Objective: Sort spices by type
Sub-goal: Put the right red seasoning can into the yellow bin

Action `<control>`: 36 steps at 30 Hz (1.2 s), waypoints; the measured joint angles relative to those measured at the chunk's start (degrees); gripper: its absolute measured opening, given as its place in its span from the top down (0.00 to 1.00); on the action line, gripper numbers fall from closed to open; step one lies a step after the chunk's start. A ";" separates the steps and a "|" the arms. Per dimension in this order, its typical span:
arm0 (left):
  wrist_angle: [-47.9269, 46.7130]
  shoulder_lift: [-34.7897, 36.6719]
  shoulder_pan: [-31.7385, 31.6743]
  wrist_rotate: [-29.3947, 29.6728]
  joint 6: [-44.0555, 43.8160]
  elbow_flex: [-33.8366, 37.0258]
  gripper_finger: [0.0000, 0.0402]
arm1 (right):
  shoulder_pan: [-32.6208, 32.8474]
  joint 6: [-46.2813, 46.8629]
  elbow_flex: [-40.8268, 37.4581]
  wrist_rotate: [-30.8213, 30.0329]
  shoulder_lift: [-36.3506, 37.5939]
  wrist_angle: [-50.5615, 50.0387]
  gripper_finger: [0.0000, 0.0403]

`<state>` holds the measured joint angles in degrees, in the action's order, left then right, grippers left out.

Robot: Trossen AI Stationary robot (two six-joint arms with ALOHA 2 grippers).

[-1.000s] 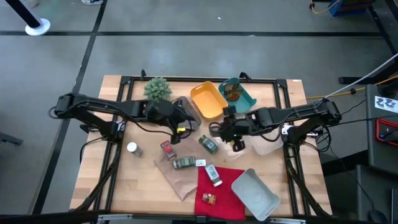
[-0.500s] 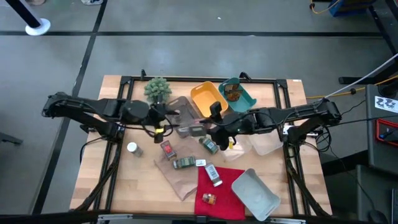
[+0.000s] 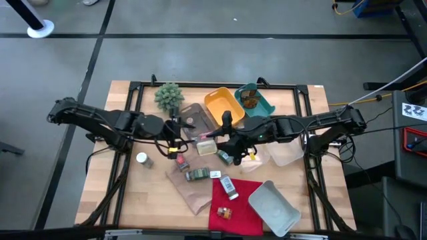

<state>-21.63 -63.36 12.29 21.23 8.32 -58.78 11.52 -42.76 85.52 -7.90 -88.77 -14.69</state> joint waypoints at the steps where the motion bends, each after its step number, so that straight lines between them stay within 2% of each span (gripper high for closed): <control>1: 0.00 -0.19 -0.07 0.00 0.00 0.00 0.48 | 0.07 0.00 0.00 0.00 0.00 0.17 0.56; 11: 1.32 -3.62 -1.42 1.68 3.16 0.00 0.48 | 0.07 -0.20 0.00 0.00 0.00 0.94 0.57; 19: 1.62 -5.63 -1.48 3.81 11.81 0.00 0.48 | 0.07 -0.21 0.00 -0.48 0.00 0.93 0.57; 36: 1.78 -5.24 -1.24 3.50 8.35 0.00 0.48 | 0.07 -1.24 0.00 -0.50 0.00 4.65 0.56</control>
<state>-19.85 -68.60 11.05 24.73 16.67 -58.78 11.60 -44.00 85.52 -8.40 -88.77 -10.04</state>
